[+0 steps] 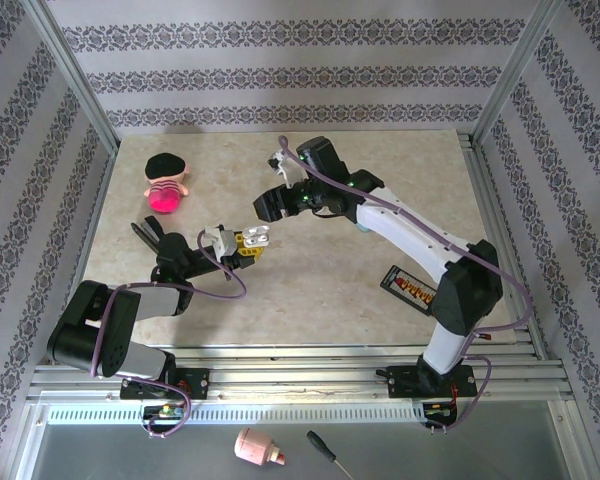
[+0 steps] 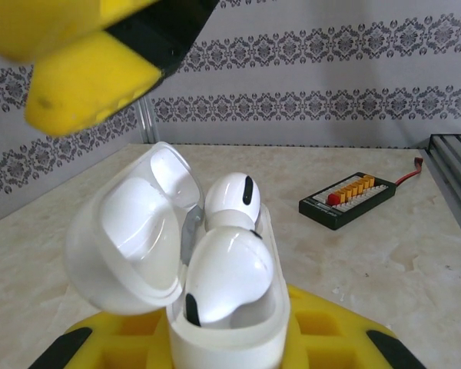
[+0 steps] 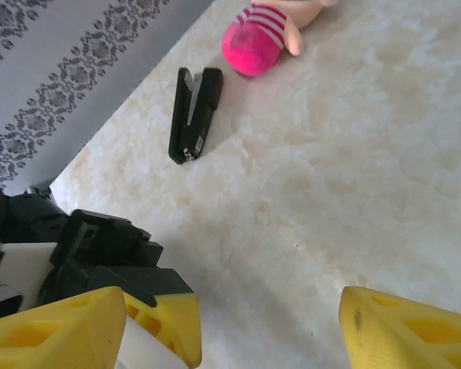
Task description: Insert wireless bluetooth earbuds into charging case
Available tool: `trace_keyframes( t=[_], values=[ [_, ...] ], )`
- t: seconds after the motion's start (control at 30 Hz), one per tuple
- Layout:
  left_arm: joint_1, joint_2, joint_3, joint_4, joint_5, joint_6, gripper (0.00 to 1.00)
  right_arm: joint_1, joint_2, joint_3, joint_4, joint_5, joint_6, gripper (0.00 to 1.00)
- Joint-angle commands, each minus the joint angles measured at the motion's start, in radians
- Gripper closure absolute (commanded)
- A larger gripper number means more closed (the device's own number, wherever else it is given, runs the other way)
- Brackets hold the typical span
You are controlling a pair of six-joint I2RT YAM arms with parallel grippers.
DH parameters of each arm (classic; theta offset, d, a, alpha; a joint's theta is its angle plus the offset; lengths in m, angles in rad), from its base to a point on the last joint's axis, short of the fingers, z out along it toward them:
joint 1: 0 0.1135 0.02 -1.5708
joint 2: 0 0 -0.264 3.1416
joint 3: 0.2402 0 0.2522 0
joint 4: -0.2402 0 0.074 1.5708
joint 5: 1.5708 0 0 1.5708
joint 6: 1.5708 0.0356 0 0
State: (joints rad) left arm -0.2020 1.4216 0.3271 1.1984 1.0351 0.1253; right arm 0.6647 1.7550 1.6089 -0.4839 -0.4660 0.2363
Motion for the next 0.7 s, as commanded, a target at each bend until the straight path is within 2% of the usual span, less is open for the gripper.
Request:
trace_keyframes(
  t=[0.0,0.47,0.67],
  values=[
    [-0.011,-0.011,-0.013,0.060,0.008,0.030,1.00,0.004,0.041,0.061,-0.121,-0.031,-0.026,0.27],
    [-0.009,-0.008,-0.008,0.068,-0.020,0.028,1.00,0.030,0.027,0.068,-0.278,-0.043,-0.189,0.25],
    [-0.009,0.004,-0.004,0.087,-0.011,0.012,1.00,0.029,-0.042,0.012,-0.248,-0.049,-0.245,0.24]
  ],
)
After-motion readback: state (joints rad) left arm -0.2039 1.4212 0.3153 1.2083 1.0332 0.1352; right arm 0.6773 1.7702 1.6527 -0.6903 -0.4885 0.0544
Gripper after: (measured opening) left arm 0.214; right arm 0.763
